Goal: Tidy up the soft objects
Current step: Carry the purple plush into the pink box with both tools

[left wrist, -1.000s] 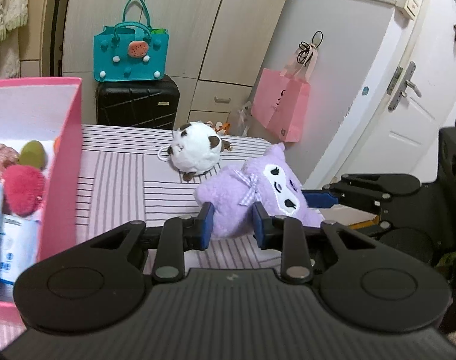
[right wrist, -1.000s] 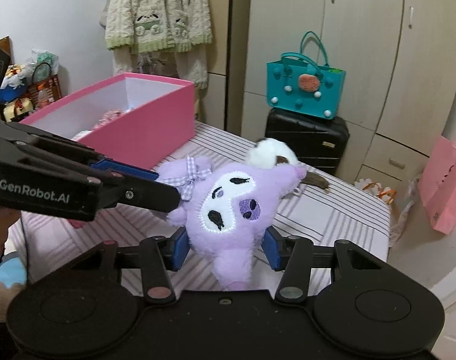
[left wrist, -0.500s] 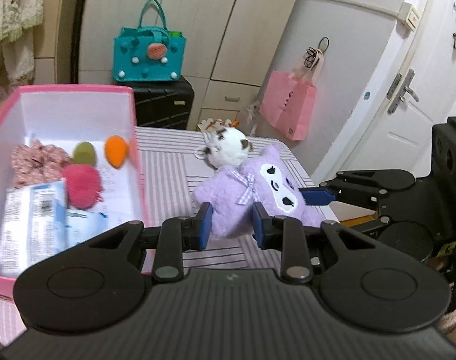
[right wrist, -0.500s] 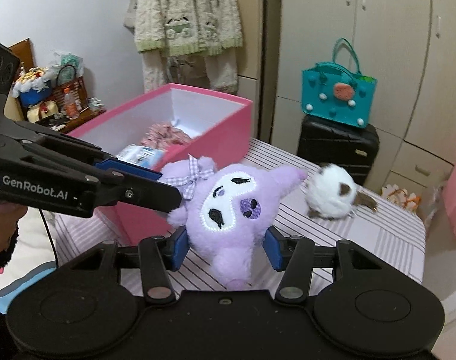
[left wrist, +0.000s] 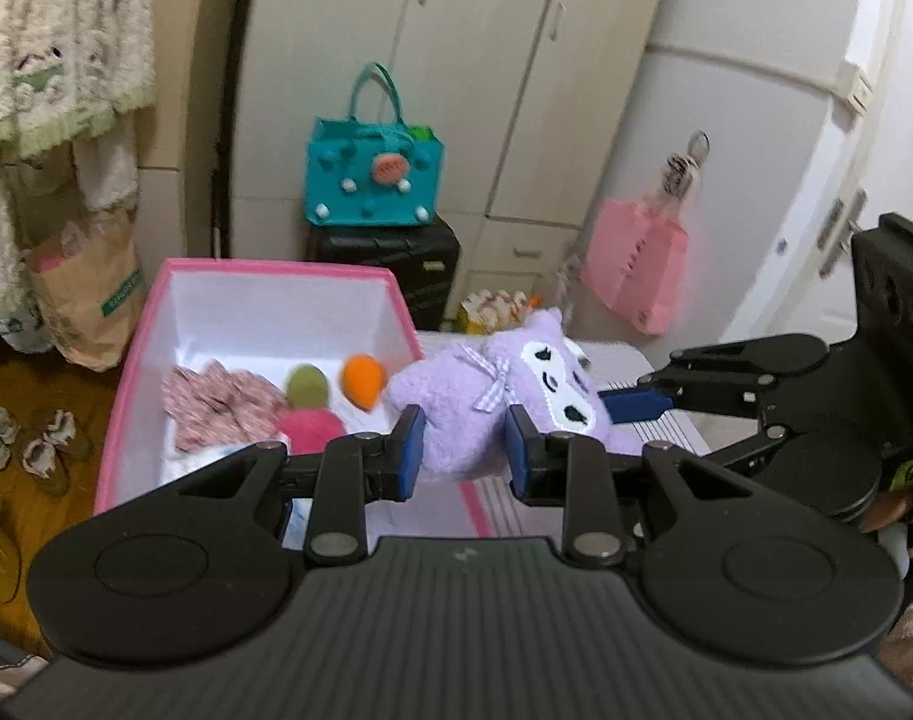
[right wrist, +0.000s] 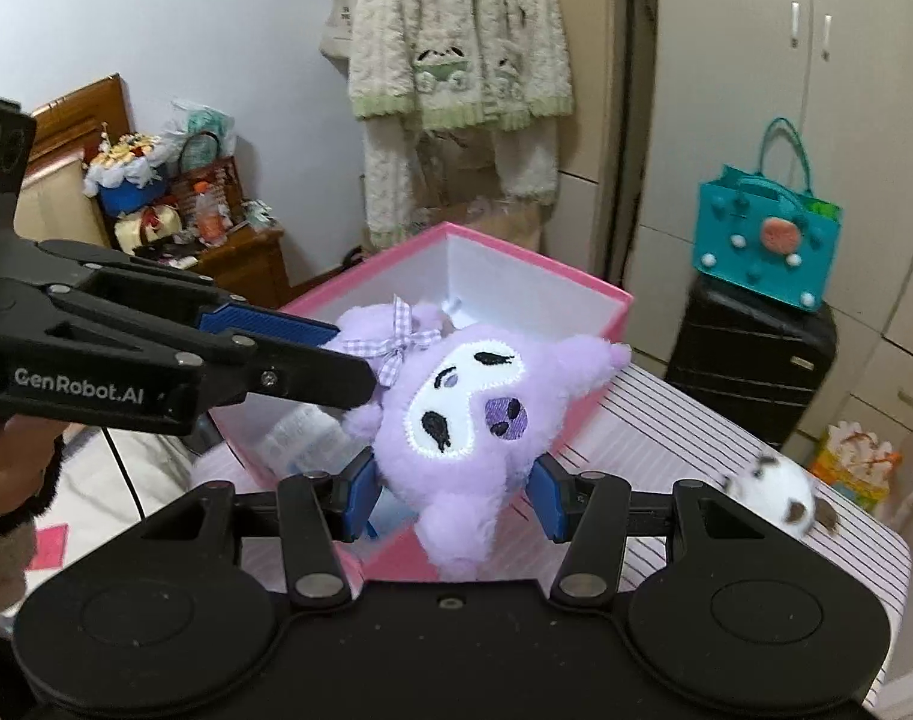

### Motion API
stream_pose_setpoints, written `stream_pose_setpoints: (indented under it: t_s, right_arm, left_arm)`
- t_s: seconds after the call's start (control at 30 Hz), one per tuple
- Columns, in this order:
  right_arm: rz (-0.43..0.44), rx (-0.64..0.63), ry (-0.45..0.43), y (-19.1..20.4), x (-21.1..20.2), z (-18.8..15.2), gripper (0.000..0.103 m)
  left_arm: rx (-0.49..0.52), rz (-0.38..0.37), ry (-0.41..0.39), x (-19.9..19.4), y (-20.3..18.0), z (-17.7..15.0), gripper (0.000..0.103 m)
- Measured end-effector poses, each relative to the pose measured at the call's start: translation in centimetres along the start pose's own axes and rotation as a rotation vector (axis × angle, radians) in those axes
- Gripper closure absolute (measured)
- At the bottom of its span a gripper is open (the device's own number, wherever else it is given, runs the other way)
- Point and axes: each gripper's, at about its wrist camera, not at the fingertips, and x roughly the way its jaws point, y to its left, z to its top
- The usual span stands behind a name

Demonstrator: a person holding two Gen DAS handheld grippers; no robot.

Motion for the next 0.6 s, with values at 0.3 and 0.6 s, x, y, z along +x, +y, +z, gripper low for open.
stream_pose_setpoints:
  t_s: [0.3, 0.6]
  right_arm:
    - [0.055, -0.071, 0.088, 1.6, 6.0, 2.9, 0.046]
    - [0.069, -0.092, 0.18, 2.8, 12.4, 3.6, 0.046]
  left_arm:
    - [-0.054, 0.111, 0.046, 0.9, 4.9, 0.6, 0.076]
    - [-0.083, 0.176, 0.236, 5.0, 10.1, 1.2, 0.076]
